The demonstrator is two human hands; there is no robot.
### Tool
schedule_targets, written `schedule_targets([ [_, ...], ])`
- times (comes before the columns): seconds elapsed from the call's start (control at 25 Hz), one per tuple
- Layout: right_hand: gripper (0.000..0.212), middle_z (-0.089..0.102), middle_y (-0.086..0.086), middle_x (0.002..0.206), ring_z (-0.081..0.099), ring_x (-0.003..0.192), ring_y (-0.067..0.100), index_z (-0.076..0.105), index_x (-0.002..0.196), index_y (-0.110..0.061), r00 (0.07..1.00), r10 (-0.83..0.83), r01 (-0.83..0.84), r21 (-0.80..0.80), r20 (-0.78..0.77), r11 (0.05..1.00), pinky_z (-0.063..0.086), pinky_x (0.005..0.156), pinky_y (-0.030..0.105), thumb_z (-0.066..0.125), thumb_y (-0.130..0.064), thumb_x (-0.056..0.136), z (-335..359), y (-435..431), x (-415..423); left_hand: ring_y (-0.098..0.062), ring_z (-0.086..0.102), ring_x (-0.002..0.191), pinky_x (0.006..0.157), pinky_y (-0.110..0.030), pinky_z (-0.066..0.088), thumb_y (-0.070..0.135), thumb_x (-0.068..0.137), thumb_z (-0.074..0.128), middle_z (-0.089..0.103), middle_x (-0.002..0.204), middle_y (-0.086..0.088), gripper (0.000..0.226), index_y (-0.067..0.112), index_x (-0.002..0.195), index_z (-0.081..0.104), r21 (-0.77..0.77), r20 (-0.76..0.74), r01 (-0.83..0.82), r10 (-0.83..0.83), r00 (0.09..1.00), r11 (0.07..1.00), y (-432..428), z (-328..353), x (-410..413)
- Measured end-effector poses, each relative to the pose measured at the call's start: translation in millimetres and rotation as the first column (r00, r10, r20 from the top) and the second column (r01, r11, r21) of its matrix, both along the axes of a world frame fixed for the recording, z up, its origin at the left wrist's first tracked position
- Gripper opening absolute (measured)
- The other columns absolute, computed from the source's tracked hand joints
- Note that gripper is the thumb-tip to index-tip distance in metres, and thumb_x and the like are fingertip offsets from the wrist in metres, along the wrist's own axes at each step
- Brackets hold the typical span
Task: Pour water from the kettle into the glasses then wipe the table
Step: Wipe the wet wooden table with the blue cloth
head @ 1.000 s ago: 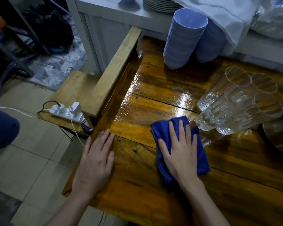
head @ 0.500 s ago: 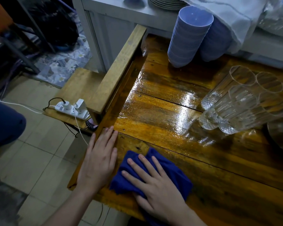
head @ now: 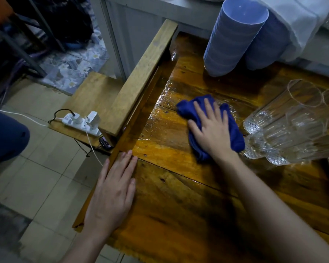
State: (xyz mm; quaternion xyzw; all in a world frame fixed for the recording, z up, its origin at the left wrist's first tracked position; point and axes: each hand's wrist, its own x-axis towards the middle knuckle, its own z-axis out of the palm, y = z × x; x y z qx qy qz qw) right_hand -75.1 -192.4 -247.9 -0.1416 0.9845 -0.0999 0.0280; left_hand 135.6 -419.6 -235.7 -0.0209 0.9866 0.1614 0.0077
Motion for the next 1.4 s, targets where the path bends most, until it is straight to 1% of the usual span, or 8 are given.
schedule_targets([
  [0.28, 0.063, 0.022, 0.002, 0.162, 0.015, 0.149, 0.028, 0.024, 0.154, -0.028, 0.997, -0.067, 0.066, -0.035, -0.047, 0.997, 0.008, 0.120, 0.050, 0.026, -0.050, 0.095, 3.4, -4.9, 9.0, -0.012, 0.018, 0.147, 0.119, -0.047, 0.017, 0.031, 0.099, 0.027, 0.023, 0.159, 0.000, 0.053, 0.017, 0.150, 0.027, -0.040, 0.009, 0.001, -0.001, 1.000, 0.999, 2.2, 3.1, 1.4],
  [0.56, 0.064, 0.017, -0.003, 0.163, 0.008, 0.151, 0.023, 0.023, 0.154, -0.032, 0.965, 0.251, -0.245, -0.075, 0.076, 0.967, 0.008, 0.118, 0.050, 0.037, -0.050, 0.094, 17.2, -51.4, 185.2, -0.009, 0.012, 0.148, 0.121, -0.044, 0.012, 0.027, 0.098, 0.025, 0.019, 0.160, 0.003, 0.055, 0.019, 0.152, 0.022, -0.028, 0.020, 0.015, -0.014, 1.000, 0.999, -1.5, 1.5, 1.4],
  [0.68, 0.072, 0.020, 0.000, 0.162, 0.016, 0.149, 0.026, 0.025, 0.153, -0.031, 0.906, 0.419, -0.421, 0.033, 0.057, 0.906, 0.013, 0.115, 0.049, 0.046, -0.051, 0.088, 15.7, -18.3, 231.4, -0.009, 0.013, 0.148, 0.121, -0.045, 0.012, 0.026, 0.098, 0.023, 0.020, 0.160, 0.002, 0.054, 0.019, 0.151, 0.024, -0.012, 0.003, 0.020, -0.020, 1.000, 1.000, -1.2, 1.8, 1.0],
  [0.76, 0.073, 0.020, -0.001, 0.162, 0.017, 0.149, 0.025, 0.026, 0.153, -0.032, 0.950, 0.312, -0.313, 0.057, 0.031, 0.948, 0.014, 0.115, 0.048, 0.046, -0.049, 0.085, 8.5, 24.4, 218.4, -0.009, 0.014, 0.148, 0.121, -0.045, 0.012, 0.027, 0.098, 0.024, 0.021, 0.160, 0.002, 0.053, 0.018, 0.151, 0.025, -0.003, -0.006, 0.018, -0.018, 1.000, 1.000, -1.6, 1.1, 0.6],
  [0.84, 0.065, 0.015, -0.003, 0.163, 0.012, 0.150, 0.022, 0.027, 0.153, -0.030, 0.999, 0.022, -0.023, 0.029, 0.037, 0.999, 0.012, 0.118, 0.049, 0.038, -0.048, 0.091, 8.1, 66.8, 194.8, -0.010, 0.015, 0.148, 0.120, -0.047, 0.012, 0.028, 0.098, 0.025, 0.023, 0.159, 0.001, 0.053, 0.017, 0.150, 0.027, 0.007, -0.017, 0.016, -0.016, 1.000, 1.000, -1.3, 0.6, 0.4],
  [0.96, 0.061, 0.013, -0.003, 0.163, 0.007, 0.151, 0.023, 0.031, 0.151, -0.024, 0.970, -0.243, 0.243, 0.021, 0.027, 0.970, 0.010, 0.120, 0.052, 0.026, -0.052, 0.097, 12.1, 69.5, 181.0, -0.012, 0.018, 0.147, 0.120, -0.048, 0.014, 0.027, 0.098, 0.026, 0.026, 0.158, 0.000, 0.053, 0.015, 0.149, 0.029, 0.003, -0.046, 0.015, -0.015, 0.999, 1.000, 0.4, 0.7, -0.2],
  [1.2, 0.062, 0.017, -0.001, 0.163, 0.008, 0.151, 0.025, 0.023, 0.153, -0.030, 0.988, 0.149, -0.147, -0.067, 0.040, 0.987, 0.008, 0.117, 0.052, 0.033, -0.051, 0.096, 13.4, -50.4, 207.3, -0.014, 0.022, 0.146, 0.121, -0.045, 0.013, 0.026, 0.095, 0.026, 0.028, 0.157, -0.002, 0.055, 0.015, 0.149, 0.031, -0.036, -0.069, 0.038, -0.040, 0.997, 0.999, -0.1, -0.7, 0.7],
  [1.4, 0.063, 0.012, -0.005, 0.163, 0.005, 0.151, 0.019, 0.019, 0.154, -0.034, 0.999, -0.043, 0.044, -0.016, 0.019, 0.999, 0.004, 0.121, 0.045, 0.030, -0.052, 0.095, 8.6, 64.5, 223.8, -0.013, 0.023, 0.145, 0.121, -0.044, 0.011, 0.027, 0.097, 0.027, 0.029, 0.157, -0.001, 0.053, 0.016, 0.148, 0.032, -0.026, -0.084, 0.014, -0.016, 0.996, 1.000, 0.0, -1.2, 2.3],
])
